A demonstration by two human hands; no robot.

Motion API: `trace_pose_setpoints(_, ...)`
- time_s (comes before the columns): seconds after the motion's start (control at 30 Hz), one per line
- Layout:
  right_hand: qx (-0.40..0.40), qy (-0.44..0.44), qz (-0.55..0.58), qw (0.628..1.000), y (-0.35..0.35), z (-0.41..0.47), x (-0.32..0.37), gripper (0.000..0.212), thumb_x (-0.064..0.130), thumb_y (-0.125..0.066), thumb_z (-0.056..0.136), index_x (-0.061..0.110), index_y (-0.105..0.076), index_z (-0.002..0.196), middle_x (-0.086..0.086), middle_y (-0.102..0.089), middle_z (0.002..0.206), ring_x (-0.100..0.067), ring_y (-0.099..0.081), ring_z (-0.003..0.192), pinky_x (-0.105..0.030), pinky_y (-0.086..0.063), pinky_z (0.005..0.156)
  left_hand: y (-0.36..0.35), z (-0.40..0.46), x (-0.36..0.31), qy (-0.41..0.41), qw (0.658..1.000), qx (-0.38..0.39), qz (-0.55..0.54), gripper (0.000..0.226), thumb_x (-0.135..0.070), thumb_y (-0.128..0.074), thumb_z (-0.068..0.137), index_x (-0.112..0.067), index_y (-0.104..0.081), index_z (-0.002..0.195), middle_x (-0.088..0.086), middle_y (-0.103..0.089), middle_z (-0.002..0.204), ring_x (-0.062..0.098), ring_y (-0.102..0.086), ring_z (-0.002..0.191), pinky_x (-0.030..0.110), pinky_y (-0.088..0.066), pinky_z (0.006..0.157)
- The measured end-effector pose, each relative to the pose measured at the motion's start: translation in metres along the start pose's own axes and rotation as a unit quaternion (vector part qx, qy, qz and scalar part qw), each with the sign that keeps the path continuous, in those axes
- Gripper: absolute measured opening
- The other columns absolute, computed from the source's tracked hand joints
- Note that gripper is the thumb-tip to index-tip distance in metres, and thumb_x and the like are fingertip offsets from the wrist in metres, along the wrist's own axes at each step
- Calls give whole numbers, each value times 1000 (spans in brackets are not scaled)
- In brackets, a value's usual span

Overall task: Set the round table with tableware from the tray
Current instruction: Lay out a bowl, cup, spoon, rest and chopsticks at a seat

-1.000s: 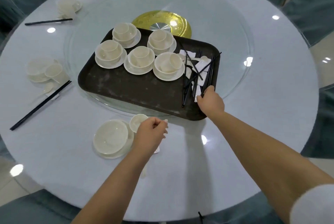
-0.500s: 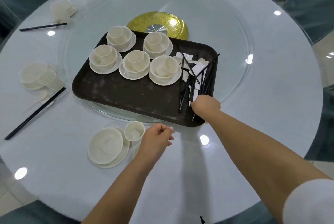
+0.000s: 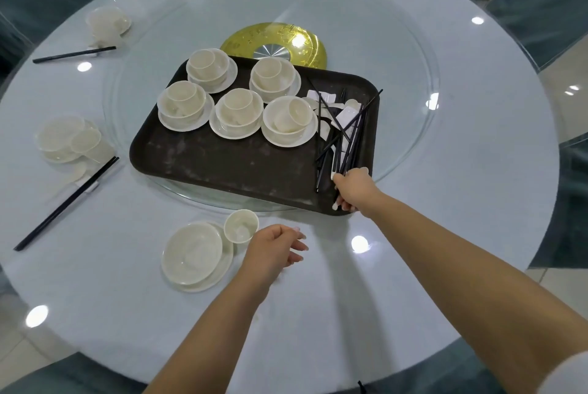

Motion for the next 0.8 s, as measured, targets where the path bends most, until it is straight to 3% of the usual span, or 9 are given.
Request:
trace_pose_setpoints(0.17, 65, -8, 151, 986, -19, -38, 0, 25, 17, -40, 98, 4, -51, 80, -9, -59, 49, -16, -48, 34, -18, -37, 36, 1, -4, 7, 31, 999, 21, -29, 19, -26, -59, 94, -11, -68, 100, 7, -73, 90, 21, -72, 74, 28, -59, 63)
trace_pose_setpoints(0.3, 103, 10, 181, 978, -39, -69, -7, 21, 18, -42, 97, 6, -51, 83, -8, -59, 50, -17, -51, 37, -21, -40, 39, 0, -8, 15, 65, 996, 27, -61, 21, -29, -58, 95, -13, -63, 108, 11, -67, 103, 26, -70, 87, 32, -60, 60)
trace_pose_setpoints(0.47, 158, 56, 154, 974, -73, -112, -21, 21, 20, -36, 102, 7, -49, 90, -5, -61, 51, -19, -57, 40, -24, -44, 39, 0, -11, 18, 76, 993, 58, -73, 28, -35, -52, 97, -18, -59, 119, 6, -67, 109, 23, -67, 97, 35, -60, 65)
trace_pose_setpoints(0.67, 190, 98, 74, 974, -104, -145, -32, 14, 24, -39, 100, 19, -47, 89, -1, -62, 51, -19, -57, 37, -23, -45, 37, 11, -12, 19, 56, 993, 59, -83, 28, -36, -47, 100, -17, -63, 113, 3, -73, 105, 21, -70, 93, 34, -55, 84)
trace_pose_setpoints(0.8, 214, 115, 52, 969, -117, -155, -32, 15, 27, -41, 100, 18, -48, 90, -2, -64, 54, -19, -56, 37, -23, -47, 38, 20, -14, 18, 26, 995, 45, -81, 23, -25, -47, 101, -10, -65, 106, 4, -76, 96, 22, -73, 82, 31, -58, 77)
Point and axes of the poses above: each hand's wrist, its own z-axis towards the middle knuckle, its own y-axis out of the back of the hand, x = y × z, the point moved 8 cm from there along z, towards the middle knuckle
